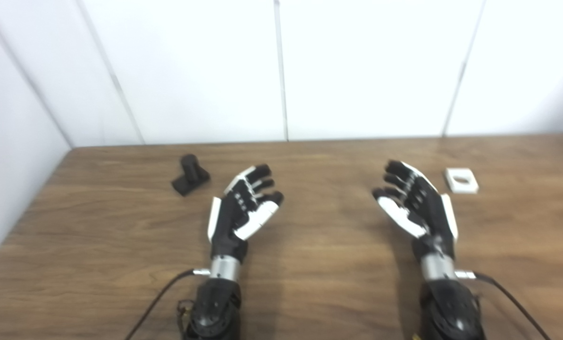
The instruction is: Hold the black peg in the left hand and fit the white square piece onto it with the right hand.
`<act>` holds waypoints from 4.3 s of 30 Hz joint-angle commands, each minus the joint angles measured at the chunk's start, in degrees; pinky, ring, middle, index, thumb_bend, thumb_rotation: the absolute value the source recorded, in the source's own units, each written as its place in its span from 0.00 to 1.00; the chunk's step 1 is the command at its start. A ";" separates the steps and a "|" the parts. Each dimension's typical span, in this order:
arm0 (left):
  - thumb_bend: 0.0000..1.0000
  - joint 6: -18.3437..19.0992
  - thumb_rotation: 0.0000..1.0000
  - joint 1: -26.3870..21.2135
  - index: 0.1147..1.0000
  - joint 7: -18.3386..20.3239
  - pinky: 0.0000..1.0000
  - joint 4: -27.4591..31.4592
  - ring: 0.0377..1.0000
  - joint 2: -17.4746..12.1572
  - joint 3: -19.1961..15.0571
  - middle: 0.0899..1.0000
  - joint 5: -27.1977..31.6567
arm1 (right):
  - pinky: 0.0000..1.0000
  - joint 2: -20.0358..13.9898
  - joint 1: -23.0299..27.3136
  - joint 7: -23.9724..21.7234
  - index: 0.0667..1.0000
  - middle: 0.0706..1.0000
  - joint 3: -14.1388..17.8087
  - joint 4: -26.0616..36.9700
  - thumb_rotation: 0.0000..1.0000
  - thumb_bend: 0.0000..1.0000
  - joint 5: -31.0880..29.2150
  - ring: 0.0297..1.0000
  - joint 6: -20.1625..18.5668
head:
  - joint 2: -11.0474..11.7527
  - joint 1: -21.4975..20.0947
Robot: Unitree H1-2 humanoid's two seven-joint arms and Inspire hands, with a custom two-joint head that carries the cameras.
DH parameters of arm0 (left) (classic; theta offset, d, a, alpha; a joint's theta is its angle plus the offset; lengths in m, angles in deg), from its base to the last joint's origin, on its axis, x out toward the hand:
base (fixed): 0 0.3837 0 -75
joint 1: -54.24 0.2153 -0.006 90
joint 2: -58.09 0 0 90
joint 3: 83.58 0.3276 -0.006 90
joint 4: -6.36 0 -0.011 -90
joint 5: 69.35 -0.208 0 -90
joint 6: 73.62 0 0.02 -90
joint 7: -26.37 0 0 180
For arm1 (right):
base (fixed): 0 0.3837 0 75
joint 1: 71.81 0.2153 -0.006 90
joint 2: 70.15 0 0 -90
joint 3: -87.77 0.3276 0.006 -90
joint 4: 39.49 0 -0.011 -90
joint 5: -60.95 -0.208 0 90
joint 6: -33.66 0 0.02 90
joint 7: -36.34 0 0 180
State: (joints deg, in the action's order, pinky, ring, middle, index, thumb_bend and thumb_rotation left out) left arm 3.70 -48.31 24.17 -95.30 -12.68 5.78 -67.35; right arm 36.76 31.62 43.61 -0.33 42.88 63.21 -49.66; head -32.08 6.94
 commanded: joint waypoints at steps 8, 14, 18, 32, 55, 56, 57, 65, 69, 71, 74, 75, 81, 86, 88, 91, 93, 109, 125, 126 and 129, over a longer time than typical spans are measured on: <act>0.76 -1.84 0.31 -0.18 0.70 0.26 0.62 0.36 0.74 -1.39 -0.76 0.76 0.04 | 0.70 0.42 1.35 -0.26 0.72 0.76 0.07 0.31 0.17 0.63 -0.63 0.76 2.29 | -0.03 -0.30; 0.77 -1.56 0.31 -0.37 0.69 0.08 0.61 0.43 0.73 -1.67 -0.63 0.76 -0.59 | 0.70 0.23 1.34 0.23 0.73 0.78 -0.11 0.12 0.20 0.63 0.66 0.77 2.14 | 0.16 -0.63; 0.75 -1.82 0.30 -0.38 0.70 -0.37 0.61 0.21 0.73 -1.58 -0.39 0.76 -1.56 | 0.69 0.06 1.06 -0.06 0.73 0.79 0.05 0.01 0.20 0.62 0.27 0.77 2.41 | 1.14 2.49; 0.72 -2.73 0.24 -0.88 0.67 -2.30 0.64 -1.50 0.72 0.23 0.21 0.75 -3.41 | 0.72 -2.05 1.45 -2.41 0.74 0.80 1.18 -1.73 0.12 0.62 -3.26 0.79 4.37 | 2.53 8.05; 0.76 22.06 0.21 -8.21 0.69 -0.44 0.64 16.02 0.75 -18.07 2.81 0.76 -32.31 | 0.69 -3.30 2.43 -3.21 0.75 0.81 1.69 -3.32 0.14 0.63 -4.16 0.77 5.41 | 2.74 9.66; 0.76 22.30 0.22 -8.56 0.69 -0.22 0.62 15.84 0.74 -18.94 3.11 0.76 -33.18 | 0.70 -3.28 2.45 -3.27 0.76 0.81 1.77 -3.35 0.14 0.63 -4.43 0.77 5.42 | 2.72 9.66; 0.76 22.42 0.22 -8.76 0.69 -0.06 0.61 15.73 0.74 -19.46 3.30 0.76 -33.71 | 0.69 -3.26 2.46 -3.30 0.76 0.81 1.82 -3.36 0.14 0.63 -4.55 0.77 5.43 | 2.72 9.66; 0.78 26.24 0.30 -12.55 0.69 1.80 0.64 13.82 0.79 -25.72 5.11 0.81 -40.78 | 0.68 -3.51 2.09 -2.26 0.76 0.81 1.67 -2.58 0.14 0.61 -2.54 0.76 4.33 | 2.84 9.75; 0.79 28.81 0.34 -14.44 0.70 3.56 0.73 12.92 0.87 -27.68 5.88 0.87 -43.67 | 0.69 -3.46 2.08 -2.42 0.75 0.81 1.84 -2.60 0.13 0.61 -2.86 0.77 4.59 | 2.86 9.72; 0.81 30.44 0.37 -15.57 0.71 4.15 0.82 12.20 0.90 -28.95 7.13 0.89 -46.89 | 0.69 -3.38 1.95 -2.22 0.75 0.81 1.87 -2.04 0.14 0.61 -2.66 0.76 3.98 | 2.81 9.84; 0.84 32.44 0.41 -17.05 0.72 5.07 0.92 10.98 0.95 -30.39 8.89 0.93 -51.03 | 0.70 -3.44 1.80 -1.92 0.75 0.81 1.86 -1.64 0.15 0.60 -2.12 0.77 3.52 | 2.79 9.92; 0.85 32.87 0.42 -17.44 0.73 5.10 0.93 10.55 0.96 -30.66 9.25 0.94 -51.87 | 0.70 -3.46 1.77 -1.82 0.76 0.81 1.82 -1.56 0.14 0.59 -1.88 0.78 3.45 | 2.73 9.84; 0.86 34.29 0.45 -19.55 0.73 4.52 0.99 6.24 1.00 -31.49 10.43 0.98 -54.93 | 0.70 -3.36 1.73 -2.05 0.76 0.82 1.86 -1.55 0.13 0.59 -2.27 0.78 3.50 | 2.62 9.59; 0.87 35.60 0.46 -20.88 0.73 5.14 1.00 2.91 1.00 -31.86 11.13 1.00 -55.74 | 0.70 -3.45 1.53 -1.66 0.76 0.82 1.80 -0.81 0.14 0.58 -1.43 0.78 2.83 | 2.52 9.41; 0.89 35.97 0.47 -21.16 0.73 5.06 1.00 1.97 1.00 -31.97 11.48 1.00 -56.09 | 0.69 -3.50 1.51 -1.55 0.76 0.82 1.84 -0.69 0.14 0.58 -1.27 0.77 2.73 | 2.51 9.40; 0.90 36.97 0.48 -21.61 0.72 4.73 1.00 0.04 1.00 -31.99 12.39 1.00 -57.08 | 0.69 -3.63 1.42 -1.31 0.76 0.82 1.83 -0.30 0.15 0.59 -0.81 0.76 2.63 | 2.28 9.36; 0.91 37.64 0.50 -21.84 0.73 5.20 1.00 -1.11 1.00 -32.03 13.02 1.00 -57.53 | 0.68 -3.79 1.44 -1.34 0.76 0.81 1.83 -0.28 0.16 0.59 -0.61 0.76 2.83 | 2.22 9.25; 0.97 39.17 0.53 -21.60 0.68 4.03 1.00 -8.39 1.00 -30.69 15.70 1.00 -57.31 | 0.68 -3.74 1.25 -1.22 0.76 0.83 1.91 0.91 0.19 0.60 0.27 0.77 1.58 | 1.60 8.40; 0.95 38.05 0.49 -21.26 0.64 -1.36 1.00 -13.51 1.00 -28.82 15.26 1.00 -54.03 | 0.68 -3.68 1.21 -1.78 0.77 0.83 1.85 0.76 0.21 0.61 -0.57 0.78 1.85 | 1.37 8.29; 0.95 37.83 0.49 -21.38 0.64 -1.87 1.00 -14.15 1.00 -28.77 15.30 1.00 -53.76 | 0.68 -3.69 1.24 -1.80 0.77 0.83 1.84 0.60 0.21 0.61 -0.61 0.78 2.09 | 1.35 8.20; 0.95 37.42 0.50 -21.70 0.64 -3.01 1.00 -15.70 1.00 -28.63 15.50 1.00 -52.85 | 0.68 -3.72 1.30 -1.85 0.76 0.83 1.86 0.33 0.21 0.62 -0.72 0.78 2.31 | 1.29 8.09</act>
State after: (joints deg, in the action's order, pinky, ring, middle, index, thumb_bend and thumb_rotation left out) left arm 41.86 -67.23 23.37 -110.95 -40.51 21.82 -120.29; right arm 33.13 32.27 41.92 1.44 42.41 62.72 -48.79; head -30.76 15.03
